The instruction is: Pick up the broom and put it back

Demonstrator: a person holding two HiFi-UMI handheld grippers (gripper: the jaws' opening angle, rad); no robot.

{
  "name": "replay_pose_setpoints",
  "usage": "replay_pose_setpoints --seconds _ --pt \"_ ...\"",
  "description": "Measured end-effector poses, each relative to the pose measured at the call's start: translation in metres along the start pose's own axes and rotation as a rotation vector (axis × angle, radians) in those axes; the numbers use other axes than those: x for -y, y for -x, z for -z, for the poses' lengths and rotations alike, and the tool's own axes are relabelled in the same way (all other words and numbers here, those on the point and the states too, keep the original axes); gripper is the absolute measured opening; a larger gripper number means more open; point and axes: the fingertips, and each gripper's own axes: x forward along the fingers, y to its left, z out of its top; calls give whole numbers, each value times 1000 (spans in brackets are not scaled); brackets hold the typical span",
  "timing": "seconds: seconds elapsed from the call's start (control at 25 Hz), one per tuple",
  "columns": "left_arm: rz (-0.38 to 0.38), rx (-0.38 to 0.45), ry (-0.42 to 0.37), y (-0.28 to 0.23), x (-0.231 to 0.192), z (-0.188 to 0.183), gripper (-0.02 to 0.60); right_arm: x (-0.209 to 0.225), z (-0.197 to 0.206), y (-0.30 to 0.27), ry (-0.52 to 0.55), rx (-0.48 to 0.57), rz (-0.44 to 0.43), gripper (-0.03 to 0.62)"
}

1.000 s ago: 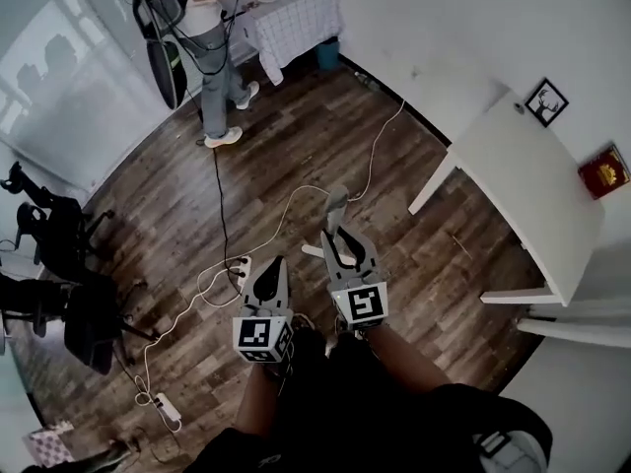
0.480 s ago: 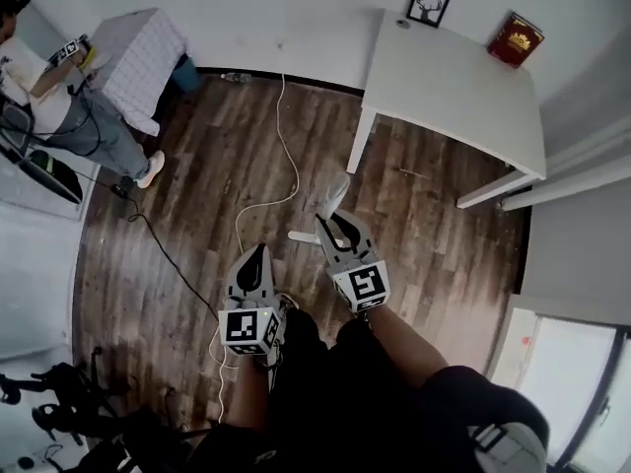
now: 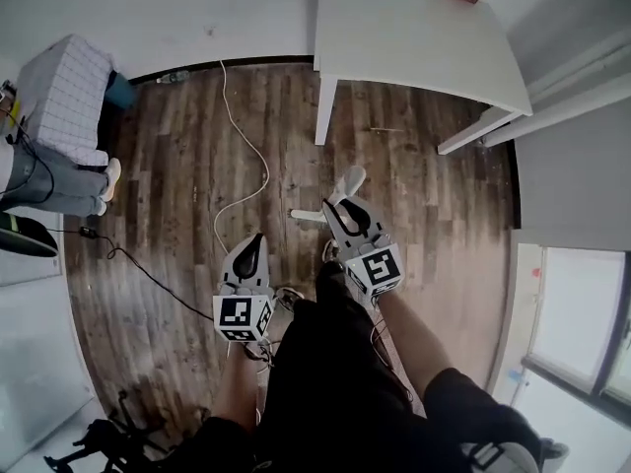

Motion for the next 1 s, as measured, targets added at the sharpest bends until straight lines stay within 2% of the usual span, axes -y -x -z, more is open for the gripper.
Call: replay_pose_setpoints --seconds 0.2,0.36,0.56,0.68,0.8,1.0 --pt "50 -77 64 -49 -8 43 0 27 71 -28 -94 -65 -45 92" --pt "81 -134 64 -91 -8 65 0 39 131 -53 -143 -143 -122 94" --pt "111 -212 33 -130 -3 79 0 58 199 -81 -189 -200 -120 92" --pt "111 -221 39 -150 0 79 0 74 216 -109 -197 -167 -126 92" --pt "101 -235 43 -168 0 80 0 101 219 -143 -216 -129 -96 92" --pt "86 -259 53 -196 8 78 0 150 234 -183 -259 -155 -46 92"
